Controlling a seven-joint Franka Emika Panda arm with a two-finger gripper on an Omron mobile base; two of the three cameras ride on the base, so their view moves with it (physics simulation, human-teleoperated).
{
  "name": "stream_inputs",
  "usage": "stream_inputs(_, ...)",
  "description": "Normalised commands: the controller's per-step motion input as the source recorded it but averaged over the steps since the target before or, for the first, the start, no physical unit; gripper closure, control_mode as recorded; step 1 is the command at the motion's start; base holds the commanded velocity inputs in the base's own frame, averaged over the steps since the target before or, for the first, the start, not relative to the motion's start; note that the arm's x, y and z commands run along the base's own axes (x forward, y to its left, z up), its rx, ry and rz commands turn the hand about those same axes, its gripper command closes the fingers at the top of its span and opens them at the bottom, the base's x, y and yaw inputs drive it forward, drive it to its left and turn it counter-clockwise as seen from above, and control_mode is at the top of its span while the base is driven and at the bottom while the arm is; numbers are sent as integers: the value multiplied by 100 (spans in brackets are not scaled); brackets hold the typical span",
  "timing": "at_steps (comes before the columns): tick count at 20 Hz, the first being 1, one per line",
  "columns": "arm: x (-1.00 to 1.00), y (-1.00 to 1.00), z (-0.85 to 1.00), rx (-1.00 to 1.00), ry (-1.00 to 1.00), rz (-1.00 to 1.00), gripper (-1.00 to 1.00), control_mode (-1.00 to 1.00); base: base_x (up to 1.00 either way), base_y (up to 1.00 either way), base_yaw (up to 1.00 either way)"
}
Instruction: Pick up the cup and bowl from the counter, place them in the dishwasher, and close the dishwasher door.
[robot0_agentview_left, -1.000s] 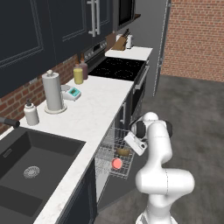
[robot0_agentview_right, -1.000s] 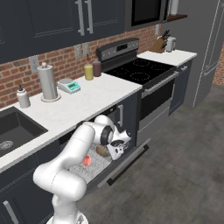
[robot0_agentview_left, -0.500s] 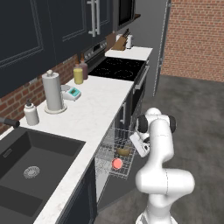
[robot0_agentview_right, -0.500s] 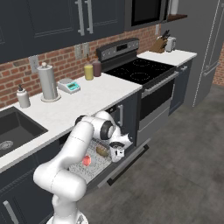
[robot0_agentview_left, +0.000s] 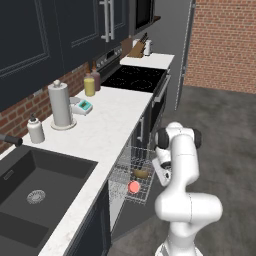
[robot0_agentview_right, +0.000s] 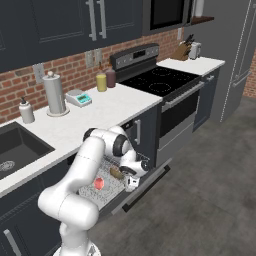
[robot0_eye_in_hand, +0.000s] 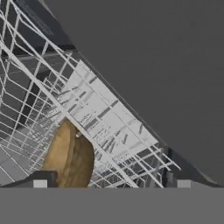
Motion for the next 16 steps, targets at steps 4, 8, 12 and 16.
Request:
stream_inputs(4, 24, 52, -62, -15, 3, -16, -100, -100, 0, 0, 0)
stream_inputs(8, 33, 71, -51, -8, 0, -12, -100, -100, 0, 0, 0)
stream_inputs(12, 21, 65, -24, -1, -1, -8, -100, -100, 0, 0, 0)
stream_inputs(16, 4, 47, -4, 1, -7, -1, -100, -100, 0, 0, 0)
